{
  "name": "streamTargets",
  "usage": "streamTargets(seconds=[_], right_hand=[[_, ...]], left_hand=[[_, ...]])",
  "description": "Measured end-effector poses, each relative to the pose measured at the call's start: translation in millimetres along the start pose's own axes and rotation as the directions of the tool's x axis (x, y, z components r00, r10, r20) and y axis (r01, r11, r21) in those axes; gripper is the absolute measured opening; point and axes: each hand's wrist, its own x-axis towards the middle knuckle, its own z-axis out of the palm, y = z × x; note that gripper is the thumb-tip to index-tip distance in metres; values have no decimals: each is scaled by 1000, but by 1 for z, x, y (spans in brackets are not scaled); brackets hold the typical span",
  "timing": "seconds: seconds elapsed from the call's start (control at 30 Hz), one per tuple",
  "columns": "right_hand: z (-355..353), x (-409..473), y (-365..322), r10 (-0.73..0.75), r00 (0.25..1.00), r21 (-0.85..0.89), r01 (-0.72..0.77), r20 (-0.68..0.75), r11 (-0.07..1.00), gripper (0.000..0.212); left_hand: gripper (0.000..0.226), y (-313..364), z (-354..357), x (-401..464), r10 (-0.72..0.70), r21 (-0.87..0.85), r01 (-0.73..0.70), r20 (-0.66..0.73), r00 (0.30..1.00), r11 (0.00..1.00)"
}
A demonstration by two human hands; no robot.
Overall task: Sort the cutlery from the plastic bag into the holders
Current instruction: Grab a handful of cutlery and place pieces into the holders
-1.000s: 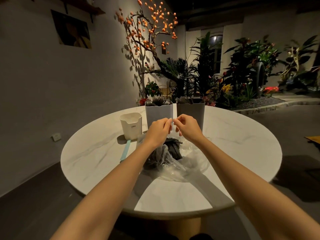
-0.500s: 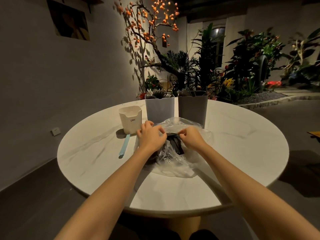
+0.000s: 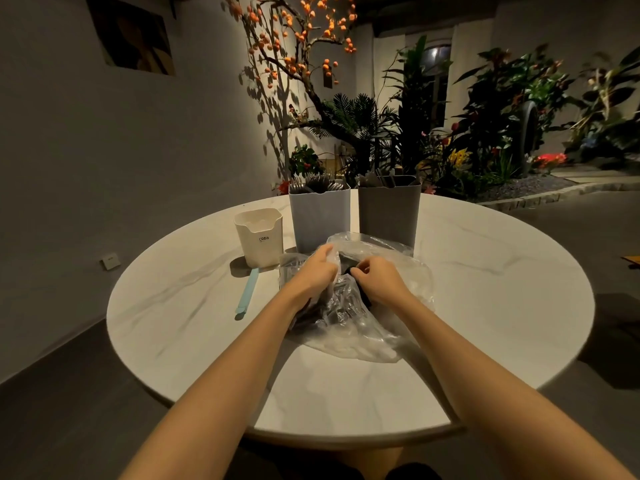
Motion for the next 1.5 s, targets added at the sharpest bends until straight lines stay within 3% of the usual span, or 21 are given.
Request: streamTargets(seconds=[0.07, 0.17, 0.3, 0.4, 0.57, 0.8, 0.97, 1.1, 1.23, 1.37, 1.5], right_hand=[[0, 1, -1, 6, 1000, -6, -6, 13, 1000, 39], [-4, 2, -1, 33, 999, 11, -33, 28, 999, 43], [-9, 3, 2, 48, 998, 166, -55, 47, 985, 27], [-7, 2, 7, 56, 997, 190, -65, 50, 980, 26], [-5, 0, 10, 111, 994, 170, -113, 22, 979, 30], [-6, -3, 5, 120, 992, 216, -128, 48, 968, 43], [-6, -1, 1, 148, 982, 123, -162, 117, 979, 35], [-16, -3, -4, 168, 971, 115, -189, 169, 975, 35], [-25, -3, -6, 222, 957, 84, -241, 188, 967, 19], [-20, -2, -8, 193, 967, 53, -205, 168, 977, 34], [-15, 0, -13, 155, 977, -96, -142, 147, 985, 43]], left_hand=[[67, 2, -1, -1, -13, -29, 13, 13, 1000, 999], [50, 1, 3, 1, 1, -20, -1, -19, 1000, 1000], [34, -10, 12, 7, 86, 215, -39, -211, 974, 976], [32, -17, 10, 7, 172, 375, -41, -323, 931, 926], [21, -15, 5, 1, 252, 344, -135, -323, 912, 929], [17, -20, 2, 1, 191, 125, -167, -222, 956, 978], [11, -23, 0, 3, 188, 167, -141, -309, 932, 976], [21, -23, -6, 0, 201, 234, -130, -309, 930, 963], [37, -22, -11, -5, 202, 253, -127, -294, 934, 959], [35, -19, -8, -8, 204, 222, -139, -307, 930, 965], [36, -22, -3, -5, 240, 329, -136, -301, 923, 934]])
